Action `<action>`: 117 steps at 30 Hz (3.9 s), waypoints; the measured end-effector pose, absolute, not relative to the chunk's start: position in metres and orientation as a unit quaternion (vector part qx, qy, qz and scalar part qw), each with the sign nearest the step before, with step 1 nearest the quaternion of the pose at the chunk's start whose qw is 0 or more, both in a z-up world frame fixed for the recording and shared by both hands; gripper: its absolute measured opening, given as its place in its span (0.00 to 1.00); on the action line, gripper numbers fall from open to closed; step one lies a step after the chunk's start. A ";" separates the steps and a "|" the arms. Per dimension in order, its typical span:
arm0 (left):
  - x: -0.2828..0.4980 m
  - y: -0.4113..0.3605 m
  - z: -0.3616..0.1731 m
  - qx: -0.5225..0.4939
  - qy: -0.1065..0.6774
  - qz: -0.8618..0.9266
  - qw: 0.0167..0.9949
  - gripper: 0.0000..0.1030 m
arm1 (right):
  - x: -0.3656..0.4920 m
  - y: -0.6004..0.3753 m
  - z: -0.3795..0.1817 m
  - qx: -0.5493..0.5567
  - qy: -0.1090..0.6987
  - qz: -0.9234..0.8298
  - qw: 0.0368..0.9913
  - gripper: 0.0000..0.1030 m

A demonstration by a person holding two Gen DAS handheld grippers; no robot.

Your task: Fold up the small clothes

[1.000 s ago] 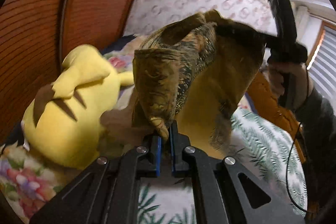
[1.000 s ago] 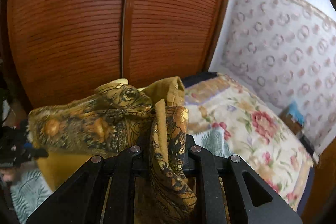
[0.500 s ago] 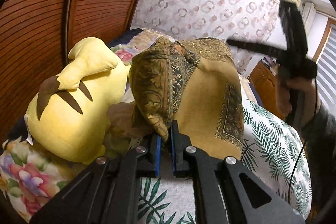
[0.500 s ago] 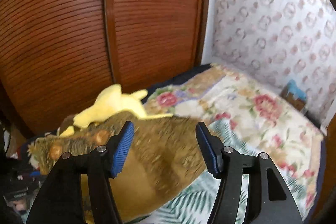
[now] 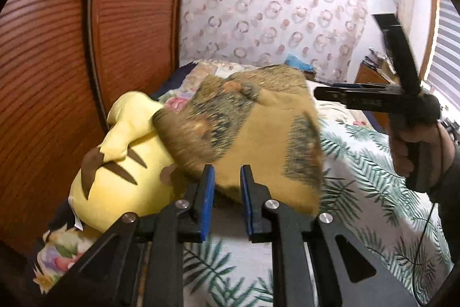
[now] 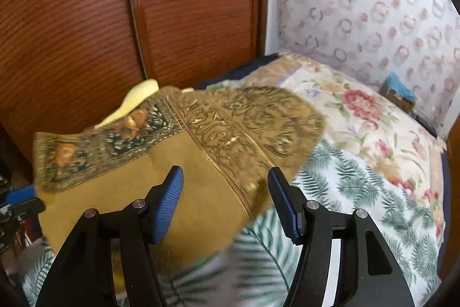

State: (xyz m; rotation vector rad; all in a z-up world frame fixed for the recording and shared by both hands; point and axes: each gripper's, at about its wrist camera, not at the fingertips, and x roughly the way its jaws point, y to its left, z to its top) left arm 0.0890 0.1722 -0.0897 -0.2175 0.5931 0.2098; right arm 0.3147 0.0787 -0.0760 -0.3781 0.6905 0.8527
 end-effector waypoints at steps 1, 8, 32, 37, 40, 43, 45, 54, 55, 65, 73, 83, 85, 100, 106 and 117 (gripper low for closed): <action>0.088 0.169 -0.088 -0.104 0.289 0.101 0.946 0.15 | 0.310 0.072 -0.071 -0.175 0.324 0.403 0.838 0.61; 0.087 0.122 -0.067 -0.066 0.275 0.066 0.957 0.16 | 0.262 -0.012 -0.037 -0.136 0.298 0.378 0.866 0.64; 0.074 -0.015 0.007 -0.022 0.219 -0.020 0.975 0.25 | 0.113 -0.239 0.022 -0.026 0.212 0.154 0.965 0.87; 0.073 -0.020 0.008 -0.018 0.219 -0.020 0.975 0.25 | 0.109 -0.247 0.025 -0.017 0.200 0.151 0.968 0.87; 0.073 -0.021 0.008 -0.017 0.219 -0.019 0.975 0.25 | 0.111 -0.249 0.023 -0.016 0.199 0.148 0.969 0.87; 0.073 -0.023 0.009 -0.018 0.220 -0.019 0.975 0.25 | 0.112 -0.250 0.022 -0.017 0.201 0.147 0.968 0.87; 0.072 -0.023 0.009 -0.017 0.219 -0.018 0.975 0.25 | 0.111 -0.250 0.021 -0.017 0.203 0.146 0.968 0.87; 0.075 -0.023 0.004 -0.022 0.221 -0.015 0.975 0.26 | 0.111 -0.248 0.021 -0.018 0.203 0.145 0.968 0.87; 0.074 -0.023 0.004 -0.022 0.221 -0.015 0.975 0.26 | 0.111 -0.248 0.021 -0.018 0.202 0.146 0.968 0.87; 0.075 -0.022 0.004 -0.021 0.221 -0.015 0.975 0.26 | 0.110 -0.248 0.022 -0.017 0.203 0.146 0.968 0.87; 0.075 -0.020 0.004 -0.022 0.219 -0.014 0.975 0.26 | 0.110 -0.249 0.019 -0.018 0.205 0.148 0.967 0.87; 0.074 -0.013 0.008 -0.023 0.216 -0.011 0.976 0.27 | 0.109 -0.249 0.017 -0.019 0.205 0.149 0.967 0.87; 0.074 -0.013 0.008 -0.022 0.216 -0.011 0.976 0.27 | 0.109 -0.249 0.017 -0.018 0.205 0.149 0.967 0.87; 0.074 -0.014 0.007 -0.023 0.215 -0.010 0.976 0.27 | 0.109 -0.249 0.018 -0.019 0.205 0.149 0.967 0.87; 0.074 -0.014 0.007 -0.022 0.215 -0.011 0.976 0.28 | 0.109 -0.249 0.018 -0.019 0.205 0.149 0.967 0.87; 0.073 -0.014 0.008 -0.022 0.215 -0.010 0.976 0.28 | 0.109 -0.249 0.017 -0.019 0.205 0.149 0.967 0.87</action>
